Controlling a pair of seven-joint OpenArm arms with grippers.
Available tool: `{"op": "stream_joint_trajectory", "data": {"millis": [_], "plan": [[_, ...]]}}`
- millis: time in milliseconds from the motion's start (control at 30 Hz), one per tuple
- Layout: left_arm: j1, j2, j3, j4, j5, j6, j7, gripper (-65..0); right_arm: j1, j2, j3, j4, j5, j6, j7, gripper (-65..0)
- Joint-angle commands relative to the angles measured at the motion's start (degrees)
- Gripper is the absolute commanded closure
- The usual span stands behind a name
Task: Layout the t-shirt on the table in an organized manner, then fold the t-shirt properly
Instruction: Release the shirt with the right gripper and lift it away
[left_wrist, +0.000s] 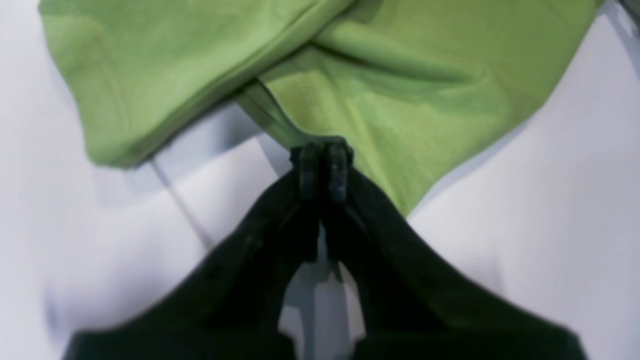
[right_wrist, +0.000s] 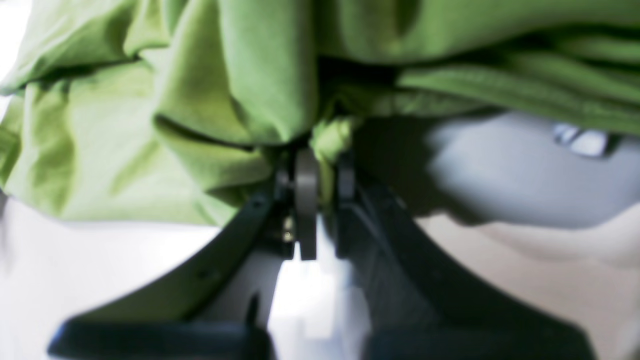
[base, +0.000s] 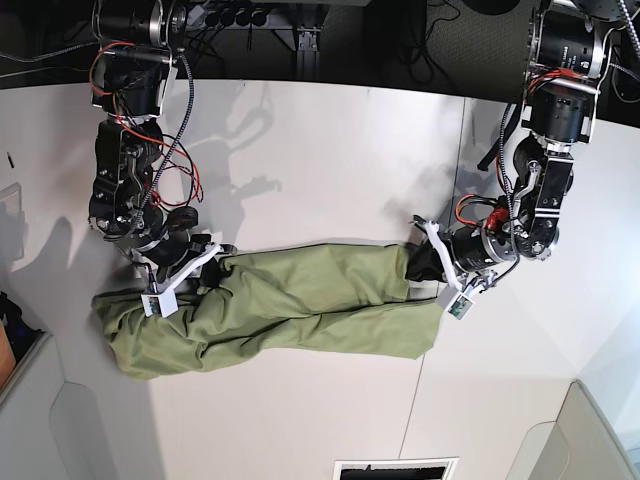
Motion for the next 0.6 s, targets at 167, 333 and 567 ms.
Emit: {"op": "stream_joint_trajectory", "data": {"millis": [167, 333, 567], "plan": [[1.0, -8.3, -0.4, 6.1, -8.5, -1.1, 0.9, 0.0, -5.1, 0.5, -0.1, 13.1, 6.0, 4.3, -6.8, 0.0], [3.6, -13.0, -0.5, 13.0, -10.8, -1.1, 3.7, 0.0, -15.6, 0.5, -0.1, 30.4, 12.4, 5.0, -11.0, 0.0], [4.2, -16.5, -2.7, 16.3, -12.3, -1.1, 6.9, 0.0, -31.2, 0.5, -0.1, 52.4, 15.4, 6.5, -12.4, 0.0]]}}
